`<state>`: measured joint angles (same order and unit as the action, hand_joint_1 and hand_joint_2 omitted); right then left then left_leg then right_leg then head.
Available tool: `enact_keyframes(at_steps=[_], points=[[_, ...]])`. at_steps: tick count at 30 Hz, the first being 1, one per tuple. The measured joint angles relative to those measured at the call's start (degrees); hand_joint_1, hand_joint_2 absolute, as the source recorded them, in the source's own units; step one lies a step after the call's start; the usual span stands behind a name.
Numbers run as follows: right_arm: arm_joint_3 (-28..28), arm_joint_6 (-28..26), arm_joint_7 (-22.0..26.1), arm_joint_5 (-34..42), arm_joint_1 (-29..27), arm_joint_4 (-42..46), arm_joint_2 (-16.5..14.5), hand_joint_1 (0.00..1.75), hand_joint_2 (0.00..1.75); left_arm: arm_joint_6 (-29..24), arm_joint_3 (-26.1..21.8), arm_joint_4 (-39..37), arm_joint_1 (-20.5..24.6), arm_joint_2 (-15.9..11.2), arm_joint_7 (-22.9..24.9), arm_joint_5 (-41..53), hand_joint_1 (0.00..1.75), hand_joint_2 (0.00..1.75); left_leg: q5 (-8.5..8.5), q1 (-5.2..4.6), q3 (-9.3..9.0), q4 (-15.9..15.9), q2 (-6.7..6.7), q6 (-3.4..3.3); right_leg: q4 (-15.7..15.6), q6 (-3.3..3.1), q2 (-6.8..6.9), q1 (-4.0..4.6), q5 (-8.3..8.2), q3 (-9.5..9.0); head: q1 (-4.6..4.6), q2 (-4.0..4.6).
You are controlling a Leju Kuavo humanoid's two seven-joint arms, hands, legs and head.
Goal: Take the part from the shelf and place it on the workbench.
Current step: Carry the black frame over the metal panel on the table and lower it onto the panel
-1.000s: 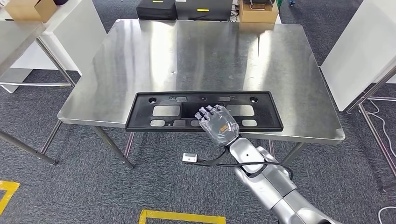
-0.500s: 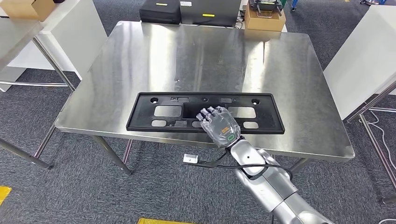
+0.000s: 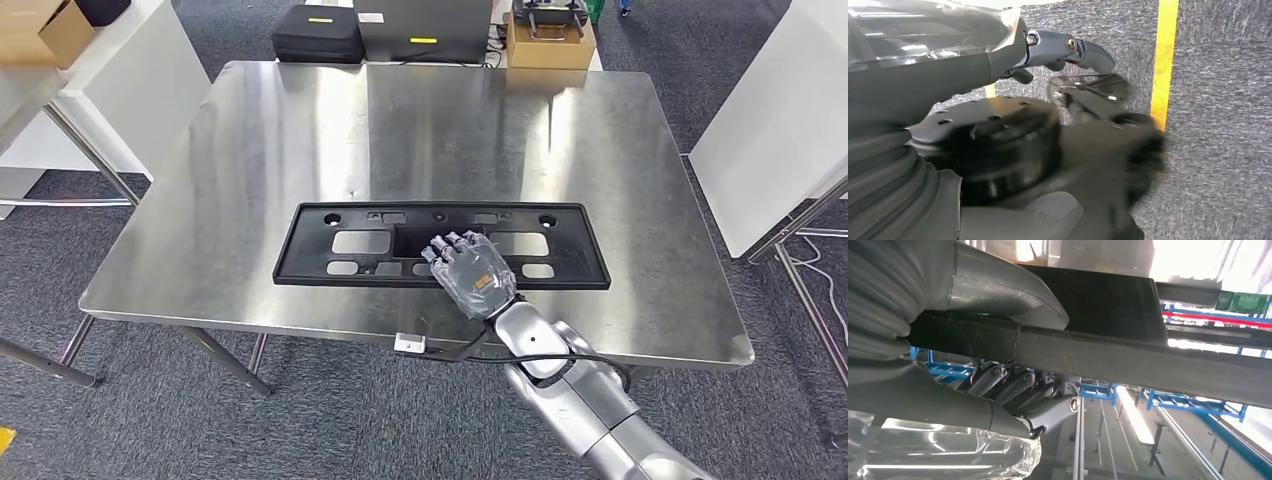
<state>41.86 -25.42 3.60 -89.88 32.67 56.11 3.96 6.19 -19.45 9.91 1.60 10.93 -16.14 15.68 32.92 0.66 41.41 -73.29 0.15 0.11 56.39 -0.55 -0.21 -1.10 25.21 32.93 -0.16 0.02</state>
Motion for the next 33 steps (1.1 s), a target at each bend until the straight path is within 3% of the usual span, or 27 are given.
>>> enact_keyframes(at_steps=[1, 2, 4, 6, 10, 12, 15, 16, 17, 18, 20, 22, 25, 27, 30, 31, 32, 33], points=[[0.0, 0.0, 0.0, 0.0, -0.1, 0.0, 0.0, 1.75, 1.75, 0.0, 0.0, 0.0, 0.0, 0.0, 0.0, 0.0, 0.00, 1.75, 0.31, 0.00, 1.04, -0.1, 0.00, -0.06, 0.0, -0.04, -0.10, 0.09, 0.50, -0.65, 0.02, 0.00], [0.0, 0.0, 0.0, 0.0, -0.1, 0.0, 0.0, 1.75, 1.75, 0.0, 0.0, 0.0, -0.1, 0.0, 0.0, 0.0, 0.00, 1.75, -0.78, -0.03, 1.08, 1.8, 0.00, -0.28, 0.0, -0.03, -0.21, 0.20, 1.05, -1.41, 0.02, 0.00], [0.0, 0.0, 0.0, 0.0, 0.0, 0.0, 0.0, 1.75, 1.75, -0.1, 0.0, 0.0, -0.1, 0.0, 0.0, 0.1, 0.00, 1.75, -6.33, -0.22, -1.01, 9.2, 0.00, -1.21, -0.1, 0.10, -0.35, 0.41, 2.16, -2.88, 0.02, 0.00], [0.0, 0.0, 0.0, 0.0, 0.1, 0.0, -0.1, 1.75, 1.75, -0.2, 0.0, 0.0, 0.0, -0.1, 0.0, 0.1, 0.00, 1.75, -9.80, -0.63, -3.02, 14.6, 0.13, -2.20, -0.3, 0.60, -0.55, 0.71, 3.15, -3.96, -0.03, 0.00], [-0.1, -0.1, 0.0, 0.0, 0.3, 0.1, -0.1, 1.75, 1.75, -0.5, -0.1, 0.0, 0.0, 0.0, 0.1, 0.1, 0.00, 1.75, -10.24, -0.82, -5.36, 16.8, 0.31, -3.38, 1.1, 2.23, -0.68, 1.15, 3.51, -4.72, 0.04, 0.00], [-0.1, -0.1, 0.0, 0.0, 0.5, 0.1, 0.0, 1.75, 1.75, -0.5, -0.1, 0.0, 0.1, 0.1, 0.1, 0.1, 0.00, 1.75, -10.05, -0.66, -6.67, 17.0, 0.30, -3.82, 5.8, 2.50, -0.53, 1.07, 4.41, -2.15, 0.02, 0.00], [-0.1, -0.1, 0.0, 0.0, 0.3, 0.1, 0.1, 1.75, 1.75, -0.6, -0.1, 0.0, 0.2, 0.1, 0.2, 0.1, 0.00, 1.75, -9.05, -0.69, -7.56, 17.0, 0.49, -4.17, 15.3, 2.34, -0.46, 0.97, 7.91, 4.87, 0.01, 0.00], [-0.1, -0.1, 0.0, 0.0, 0.2, 0.1, 0.2, 1.75, 1.75, -0.6, -0.1, 0.0, 0.2, 0.1, 0.2, 0.1, 0.00, 1.75, -8.63, -0.72, -7.96, 17.0, 0.61, -4.16, 15.9, 2.45, -0.45, 0.97, 8.65, 6.19, 0.00, 0.00], [-0.1, -0.1, 0.0, 0.1, 0.1, 0.1, 0.2, 1.75, 1.75, -0.6, -0.2, 0.0, 0.1, 0.1, 0.2, 0.1, 0.00, 1.75, -8.21, -0.76, -8.46, 17.0, 0.75, -4.11, 14.6, 2.69, -0.43, 0.97, 8.32, 6.53, 0.01, 0.00], [-0.1, -0.1, -0.1, 0.1, 0.1, 0.1, 0.2, 1.75, 1.75, -0.6, -0.2, 0.0, 0.1, 0.1, 0.2, 0.1, 0.00, 1.75, -7.75, -0.81, -9.07, 17.0, 0.86, -4.03, 11.4, 3.08, -0.40, 0.96, 6.71, 5.89, 0.01, 0.00], [-0.1, -0.1, -0.1, 0.1, 0.1, 0.1, 0.3, 1.75, 1.75, -0.6, -0.2, 0.0, 0.1, 0.1, 0.2, 0.1, 0.00, 1.75, -6.81, -0.96, -10.22, 17.0, 1.01, -3.73, 3.5, 3.51, -0.19, 1.02, 1.59, 3.59, 0.01, 0.00], [-0.1, -0.1, -0.1, 0.1, 0.2, 0.1, 0.3, 1.75, 1.75, -0.6, -0.3, 0.0, 0.1, 0.1, 0.3, 0.1, 0.00, 1.75, -6.03, -1.13, -10.84, 17.0, 1.10, -3.19, -0.4, 2.73, 0.05, 1.18, -1.27, 2.17, -0.01, 0.00], [-0.1, -0.1, -0.1, 0.1, 0.3, 0.1, 0.2, 1.75, 1.75, -0.7, -0.3, 0.0, 0.1, 0.1, 0.3, 0.1, 0.00, 1.75, -5.59, -1.15, -11.18, 16.0, 1.01, -2.50, -1.1, 0.90, -0.05, 0.86, -1.80, 0.87, 0.01, 0.00], [-0.1, -0.1, -0.1, 0.1, 0.6, 0.1, 0.0, 1.75, 1.75, -0.8, -0.3, 0.0, 0.2, 0.1, 0.3, 0.1, 0.00, 1.75, -4.46, -0.94, -9.63, 12.5, 0.80, -1.97, -1.3, 0.16, -0.10, 0.42, -1.69, -0.30, 0.10, 0.00], [-0.1, -0.2, 0.0, 0.3, 0.8, -0.1, -0.3, 1.75, 1.75, -1.2, -0.3, 0.0, 0.3, 0.1, 0.5, 0.2, 0.00, 1.75, -0.36, -0.10, -3.14, 2.4, 0.46, -0.70, -1.3, -0.29, -0.08, 0.33, -1.21, -0.93, 0.31, 0.00], [-0.1, -0.2, 0.1, 0.7, 0.8, -0.4, -0.3, 1.75, 1.75, -1.5, -0.3, 0.0, 0.3, 0.1, 0.6, 0.2, 0.00, 1.75, 0.27, 0.21, -1.35, 0.7, 0.32, -0.30, -1.3, -0.25, -0.11, 0.28, -1.03, -1.03, 0.34, 0.00], [-0.3, -0.3, 0.1, 1.2, 0.8, -0.8, -0.4, 1.75, 1.75, -1.9, -0.3, 0.0, 0.2, 0.0, 0.7, 0.3, 0.00, 1.75, -0.35, 0.52, -0.55, 0.9, 0.18, 0.08, -1.3, -0.12, -0.17, 0.18, -0.81, -1.18, 0.34, 0.00], [-0.6, -0.3, 0.0, 1.7, 0.8, -1.3, -0.4, 1.75, 1.75, -2.3, -0.3, 0.0, 0.2, 0.0, 0.8, 0.5, 0.00, 1.75, -2.23, 0.82, -0.81, 3.1, 0.06, 0.40, -1.2, 0.14, -0.21, 0.00, -0.55, -1.42, 0.36, 0.00]])
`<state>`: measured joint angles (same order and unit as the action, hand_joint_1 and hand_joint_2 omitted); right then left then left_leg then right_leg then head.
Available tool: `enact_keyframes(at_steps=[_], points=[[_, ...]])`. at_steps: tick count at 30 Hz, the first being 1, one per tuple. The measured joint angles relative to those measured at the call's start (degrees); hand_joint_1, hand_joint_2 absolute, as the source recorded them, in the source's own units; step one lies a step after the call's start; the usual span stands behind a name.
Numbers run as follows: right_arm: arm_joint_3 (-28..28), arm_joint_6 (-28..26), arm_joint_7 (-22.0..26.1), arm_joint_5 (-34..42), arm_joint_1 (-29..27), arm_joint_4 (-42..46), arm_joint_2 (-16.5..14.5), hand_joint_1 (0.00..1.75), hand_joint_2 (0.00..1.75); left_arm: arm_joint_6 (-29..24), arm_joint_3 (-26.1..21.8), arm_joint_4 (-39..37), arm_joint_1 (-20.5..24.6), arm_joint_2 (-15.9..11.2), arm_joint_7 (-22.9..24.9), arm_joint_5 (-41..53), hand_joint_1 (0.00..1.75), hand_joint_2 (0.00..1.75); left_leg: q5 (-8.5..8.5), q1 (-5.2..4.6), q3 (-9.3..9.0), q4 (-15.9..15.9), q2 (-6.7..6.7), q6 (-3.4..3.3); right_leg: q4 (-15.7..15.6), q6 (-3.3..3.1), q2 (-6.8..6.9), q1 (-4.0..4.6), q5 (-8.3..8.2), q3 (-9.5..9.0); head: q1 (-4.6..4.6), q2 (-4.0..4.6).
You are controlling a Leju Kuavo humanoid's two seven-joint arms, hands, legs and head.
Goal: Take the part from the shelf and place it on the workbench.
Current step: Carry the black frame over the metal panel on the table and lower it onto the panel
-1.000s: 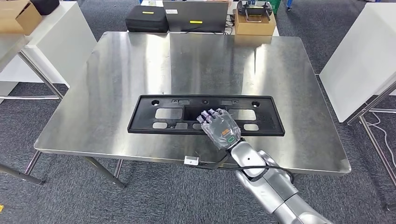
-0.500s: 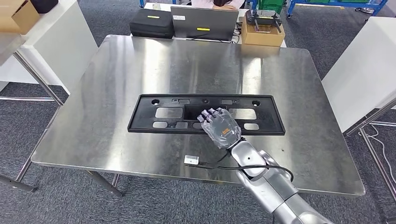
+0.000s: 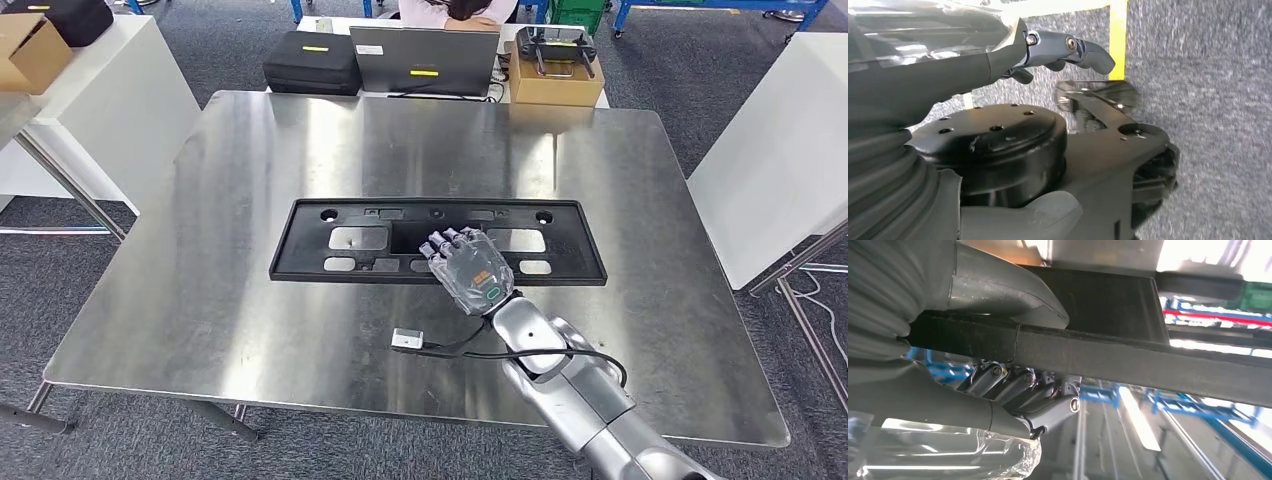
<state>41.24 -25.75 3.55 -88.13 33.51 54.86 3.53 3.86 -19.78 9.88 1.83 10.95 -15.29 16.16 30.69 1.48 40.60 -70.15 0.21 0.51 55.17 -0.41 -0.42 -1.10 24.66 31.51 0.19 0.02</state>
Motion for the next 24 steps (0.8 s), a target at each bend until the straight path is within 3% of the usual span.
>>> enact_keyframes(at_steps=[2, 4, 6, 7, 10, 18, 22, 24], points=[[-1.3, -0.2, -1.0, 0.9, 0.5, -1.7, -0.1, 1.75, 1.75, -0.5, 0.0, 0.0, 0.0, -0.1, 0.6, 0.2, 0.00, 1.75, -4.96, 0.48, -2.55, 7.6, -0.05, 0.58, 0.2, 0.76, -0.05, -0.32, 0.62, -0.64, 0.03, 0.00], [-3.3, -0.6, -2.8, 1.3, 2.3, -5.2, -0.2, 1.75, 1.75, -0.5, 0.0, 0.0, 0.0, -0.4, 1.5, 0.5, 0.00, 1.75, -6.40, 0.41, -4.35, 12.1, -0.01, 0.02, 0.4, 1.61, -0.06, -0.21, 1.17, -0.66, 0.17, 0.00], [-6.0, -0.9, -4.7, 1.8, 4.9, -10.0, -0.2, 1.75, 1.75, -0.3, 0.0, 0.0, -0.1, -0.7, 2.3, 0.8, 0.00, 1.75, -6.35, 0.12, -4.67, 12.4, 0.03, -1.09, 0.6, 2.06, -0.03, 0.15, 1.58, -0.27, 0.26, 0.00], [-7.4, -1.0, -5.4, 2.2, 6.2, -12.6, -0.1, 1.75, 1.75, -0.3, 0.0, 0.0, -0.2, -0.8, 2.6, 0.9, 0.00, 1.75, -7.00, -0.03, -4.81, 12.4, 0.13, -1.28, 0.6, 2.05, 0.03, 0.26, 1.69, -0.28, 0.22, 0.00], [-11.2, -1.0, -6.2, 3.0, 9.5, -19.4, 0.1, 1.75, 1.75, -0.4, -0.1, 0.0, -0.3, -1.1, 2.9, 1.2, 0.00, 1.75, -7.25, -0.68, -4.77, 12.4, 0.48, -1.52, 0.3, 1.67, 0.22, 0.15, 1.63, -0.82, 0.20, 0.00], [-14.5, 4.4, -8.3, 1.4, 14.5, -30.3, -1.9, 1.75, 1.75, -0.3, -0.2, 0.0, -0.2, -1.4, 3.1, 1.2, 0.00, 1.75, -6.94, -1.12, -4.75, 12.4, 0.63, -2.55, -0.5, 1.98, 0.34, -0.08, 1.46, -1.21, 0.21, 0.00], [-14.7, 5.3, -8.3, 0.9, 15.4, -32.7, -3.7, 1.75, 1.75, -0.4, -0.2, 0.0, -0.2, -1.4, 3.2, 0.8, 0.00, 1.75, -6.91, -1.18, -4.74, 12.4, 0.61, -2.59, -0.5, 3.28, 0.34, -0.18, 1.51, -1.17, 0.24, 0.00], [-14.7, 5.7, -8.3, 0.8, 15.7, -33.5, -4.4, 0.87, 0.87, -0.5, -0.3, 0.0, -0.2, -1.4, 3.3, 0.6, 0.00, 1.75, -6.91, -1.16, -4.75, 12.4, 0.61, -2.59, -0.5, 3.50, 0.34, -0.19, 1.53, -1.15, 0.25, 0.00]])
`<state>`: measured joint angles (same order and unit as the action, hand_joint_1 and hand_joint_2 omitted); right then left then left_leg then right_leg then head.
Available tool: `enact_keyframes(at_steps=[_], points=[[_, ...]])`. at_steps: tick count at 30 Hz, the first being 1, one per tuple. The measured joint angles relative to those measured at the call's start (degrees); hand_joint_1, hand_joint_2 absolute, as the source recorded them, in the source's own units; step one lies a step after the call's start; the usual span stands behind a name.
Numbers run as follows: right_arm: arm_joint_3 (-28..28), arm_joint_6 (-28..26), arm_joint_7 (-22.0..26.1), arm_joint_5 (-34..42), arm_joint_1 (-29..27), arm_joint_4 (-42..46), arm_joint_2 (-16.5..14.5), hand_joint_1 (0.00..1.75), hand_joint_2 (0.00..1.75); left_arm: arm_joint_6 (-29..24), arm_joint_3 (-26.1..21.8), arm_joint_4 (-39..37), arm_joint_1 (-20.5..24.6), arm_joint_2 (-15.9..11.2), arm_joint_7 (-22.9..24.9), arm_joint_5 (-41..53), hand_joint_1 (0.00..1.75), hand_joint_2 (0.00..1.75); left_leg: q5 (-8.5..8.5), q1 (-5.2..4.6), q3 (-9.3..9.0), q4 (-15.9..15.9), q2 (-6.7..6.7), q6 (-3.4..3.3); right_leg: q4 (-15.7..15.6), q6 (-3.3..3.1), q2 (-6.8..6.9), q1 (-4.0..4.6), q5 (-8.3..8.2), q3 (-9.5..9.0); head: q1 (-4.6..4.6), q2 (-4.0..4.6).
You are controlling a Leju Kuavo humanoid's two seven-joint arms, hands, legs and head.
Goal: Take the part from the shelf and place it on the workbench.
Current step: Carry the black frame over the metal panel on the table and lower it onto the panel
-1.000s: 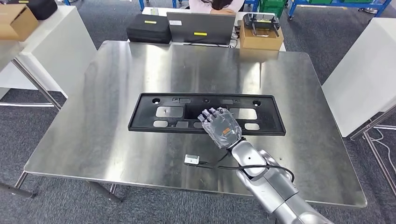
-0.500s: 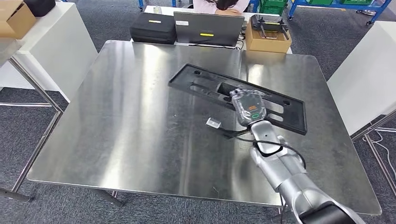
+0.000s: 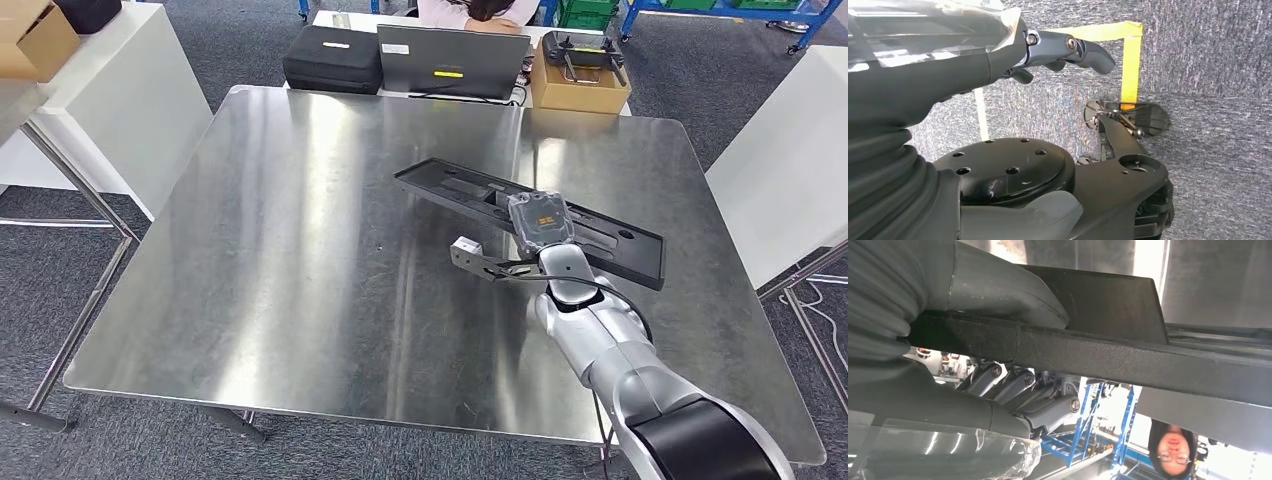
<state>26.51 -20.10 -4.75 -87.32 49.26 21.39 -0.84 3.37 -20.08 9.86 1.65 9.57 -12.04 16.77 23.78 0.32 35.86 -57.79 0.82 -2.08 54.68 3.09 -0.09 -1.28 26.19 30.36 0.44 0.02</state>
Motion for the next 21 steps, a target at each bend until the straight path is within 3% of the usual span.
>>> enact_keyframes(at_steps=[2, 21], points=[[0.0, 0.3, 0.0, -0.1, 0.3, -0.6, -0.6, 0.00, 0.00, 0.0, -0.1, 0.0, 0.0, 0.0, 0.0, -0.2, 0.00, 1.75, 0.00, 0.06, -0.01, 0.0, -0.01, 0.00, 0.0, 0.00, 0.00, 0.03, 0.00, 0.04, 0.01, 0.00], [0.0, 1.3, 2.1, -1.4, 1.5, -2.3, -3.0, 0.00, 0.00, 1.2, -0.7, 0.0, 0.0, 0.2, 0.2, -0.5, 0.00, 1.75, -0.01, 0.32, -0.03, 0.1, -0.07, 0.03, 0.1, -0.02, -0.02, 0.31, 0.04, 0.11, 0.00, 0.00]])
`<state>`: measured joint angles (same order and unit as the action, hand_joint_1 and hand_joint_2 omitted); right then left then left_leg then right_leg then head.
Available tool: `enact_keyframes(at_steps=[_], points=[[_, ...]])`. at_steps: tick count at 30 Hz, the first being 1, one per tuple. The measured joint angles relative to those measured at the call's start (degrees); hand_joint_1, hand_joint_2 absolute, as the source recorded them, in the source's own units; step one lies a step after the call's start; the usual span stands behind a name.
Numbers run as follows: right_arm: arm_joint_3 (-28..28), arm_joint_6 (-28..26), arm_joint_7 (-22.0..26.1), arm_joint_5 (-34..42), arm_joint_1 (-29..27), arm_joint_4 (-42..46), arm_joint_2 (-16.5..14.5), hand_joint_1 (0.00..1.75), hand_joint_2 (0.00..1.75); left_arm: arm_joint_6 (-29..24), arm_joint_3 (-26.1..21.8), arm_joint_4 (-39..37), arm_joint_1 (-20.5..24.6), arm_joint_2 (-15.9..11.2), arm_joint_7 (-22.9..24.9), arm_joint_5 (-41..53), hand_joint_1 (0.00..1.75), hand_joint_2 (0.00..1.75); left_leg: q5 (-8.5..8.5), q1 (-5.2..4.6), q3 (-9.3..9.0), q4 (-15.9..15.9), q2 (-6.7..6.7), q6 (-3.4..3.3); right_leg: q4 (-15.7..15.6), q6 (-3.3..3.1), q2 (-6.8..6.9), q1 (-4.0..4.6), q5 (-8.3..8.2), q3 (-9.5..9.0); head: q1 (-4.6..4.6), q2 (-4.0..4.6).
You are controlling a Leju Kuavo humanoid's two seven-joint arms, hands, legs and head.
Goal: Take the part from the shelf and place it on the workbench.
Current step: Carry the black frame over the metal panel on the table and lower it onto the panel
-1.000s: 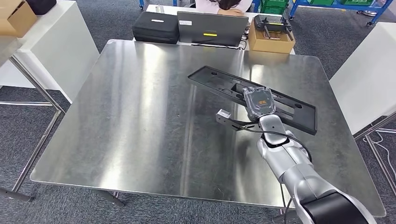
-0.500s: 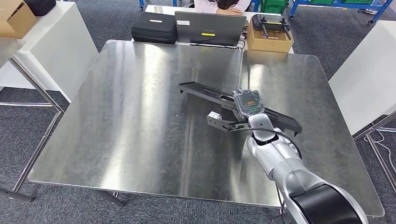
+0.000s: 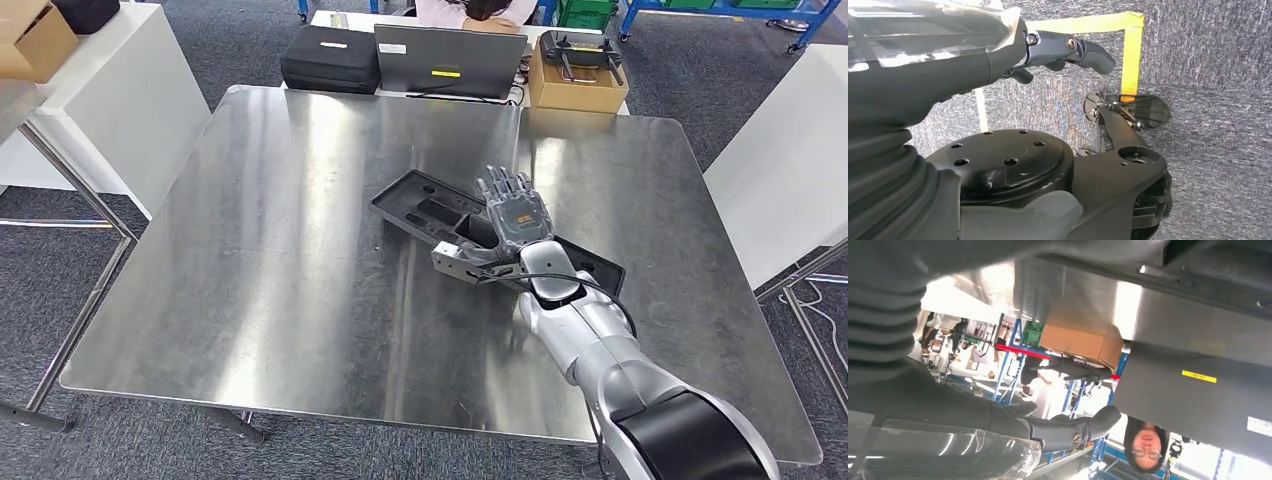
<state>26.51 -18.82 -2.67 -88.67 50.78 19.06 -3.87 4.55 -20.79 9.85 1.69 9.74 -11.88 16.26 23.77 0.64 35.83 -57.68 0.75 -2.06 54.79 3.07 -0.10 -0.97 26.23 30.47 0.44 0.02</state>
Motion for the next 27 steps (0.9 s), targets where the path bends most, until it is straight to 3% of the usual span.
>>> enact_keyframes(at_steps=[8, 13, 17, 21, 27], points=[[0.0, -0.8, 1.1, -0.7, 0.2, 0.0, -0.4, 0.00, 0.00, 0.1, -0.1, 0.0, 0.0, 0.0, 0.1, 0.0, 0.00, 1.75, 0.00, 0.00, 0.00, 0.0, 0.00, 0.00, 0.0, 0.00, 0.00, 0.00, 0.00, -0.02, 0.00, 0.00], [0.0, -6.6, 5.0, -0.5, 0.3, 1.3, -1.3, 0.00, 0.00, -0.1, -0.3, 0.0, 0.0, 0.0, 0.1, -0.2, 0.00, 1.75, 0.00, 0.01, 0.00, 0.0, -0.02, 0.00, 0.0, 0.00, 0.00, 0.01, 0.00, -0.01, 0.00, 0.00], [0.0, -11.0, 8.3, 0.5, -0.8, 7.6, -1.7, 0.00, 0.00, -0.6, -0.6, 0.0, 0.0, 0.1, 0.1, -0.5, 0.00, 1.75, 0.00, 0.04, -0.01, 0.0, -0.02, 0.00, 0.0, 0.01, -0.01, 0.02, 0.02, 0.02, 0.00, 0.00], [0.1, -10.8, 9.5, 0.9, -3.0, 15.1, -1.5, 0.00, 0.00, -0.9, -1.1, 0.0, 0.0, 0.1, 0.1, -0.5, 0.00, 0.00, 0.01, 0.04, -0.02, 0.0, -0.01, 0.01, 0.0, 0.07, 0.00, 0.01, 0.08, 0.14, -0.01, 0.00], [2.0, -6.4, 8.1, 0.3, -13.9, 37.6, 2.7, 0.00, 0.00, -4.1, -1.8, 0.0, 0.0, 0.1, 1.5, -1.0, 0.00, 0.00, 0.15, 0.03, -0.06, 0.0, 0.12, 0.12, 0.0, 0.00, 0.09, -0.01, 0.24, 0.37, -0.01, 0.00]])
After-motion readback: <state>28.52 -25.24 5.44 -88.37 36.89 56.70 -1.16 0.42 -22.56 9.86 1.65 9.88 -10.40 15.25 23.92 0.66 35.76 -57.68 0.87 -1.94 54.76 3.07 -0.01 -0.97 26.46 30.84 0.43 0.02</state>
